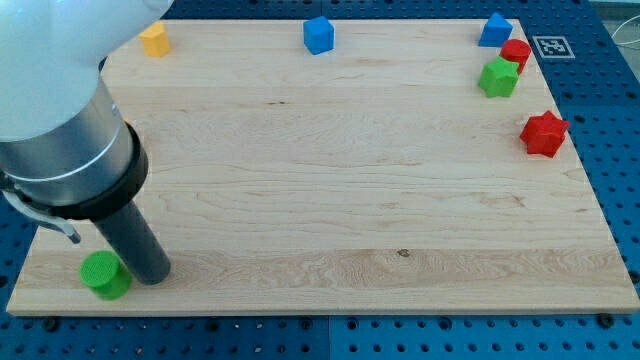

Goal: Point your arm at the red star

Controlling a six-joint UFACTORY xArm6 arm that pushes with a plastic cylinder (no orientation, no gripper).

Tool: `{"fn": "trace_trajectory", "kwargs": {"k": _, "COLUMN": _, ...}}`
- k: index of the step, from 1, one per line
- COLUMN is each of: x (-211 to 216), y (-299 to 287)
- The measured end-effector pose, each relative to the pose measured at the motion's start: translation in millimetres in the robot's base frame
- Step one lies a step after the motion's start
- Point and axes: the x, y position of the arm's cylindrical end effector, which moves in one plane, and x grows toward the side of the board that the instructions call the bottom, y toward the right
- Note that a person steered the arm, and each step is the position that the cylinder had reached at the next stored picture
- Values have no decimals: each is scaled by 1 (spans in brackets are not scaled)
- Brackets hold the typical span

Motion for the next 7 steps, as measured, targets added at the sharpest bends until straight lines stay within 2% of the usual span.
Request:
{"fn": "trace_trajectory", "kwargs": {"k": 4, "x": 0, "y": -40}}
{"fn": "trace_trajectory", "kwargs": {"k": 5, "x": -15, "y": -37}}
{"fn": "trace_trajectory", "kwargs": {"k": 7, "x": -78, "y": -22}}
